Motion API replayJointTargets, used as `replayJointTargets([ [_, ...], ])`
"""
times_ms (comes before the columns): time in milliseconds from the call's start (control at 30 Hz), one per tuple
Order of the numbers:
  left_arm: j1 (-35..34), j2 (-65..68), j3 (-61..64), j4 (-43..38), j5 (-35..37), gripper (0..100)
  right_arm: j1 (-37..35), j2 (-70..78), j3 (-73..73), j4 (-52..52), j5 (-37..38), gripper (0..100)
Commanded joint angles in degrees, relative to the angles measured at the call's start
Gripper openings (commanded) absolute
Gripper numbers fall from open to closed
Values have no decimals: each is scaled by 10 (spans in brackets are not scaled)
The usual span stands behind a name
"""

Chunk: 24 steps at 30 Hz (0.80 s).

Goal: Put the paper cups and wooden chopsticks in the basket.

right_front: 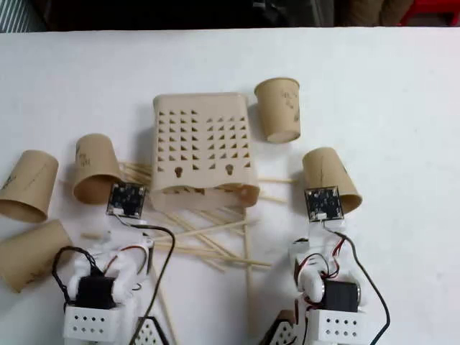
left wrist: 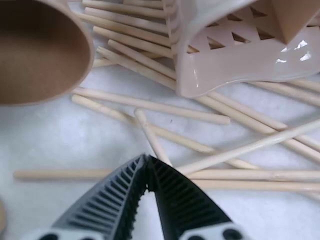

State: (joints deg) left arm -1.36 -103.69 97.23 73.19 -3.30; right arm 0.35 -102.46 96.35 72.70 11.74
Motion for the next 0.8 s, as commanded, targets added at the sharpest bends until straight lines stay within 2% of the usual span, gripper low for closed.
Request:
replayJointTargets([
  [0, 4, 1, -3, 1, -5, 25, 7, -6, 5, 1, -4, 19],
  [233, 4, 1, -3, 1, -5, 25, 4, -6, 5, 1, -2, 19],
  [600, 7, 1, -3, -2, -2, 27, -64, -6, 5, 1, -4, 20],
  [767, 2, 1, -7, -56, -4, 27, -72, -8, -13, -13, 0, 21],
])
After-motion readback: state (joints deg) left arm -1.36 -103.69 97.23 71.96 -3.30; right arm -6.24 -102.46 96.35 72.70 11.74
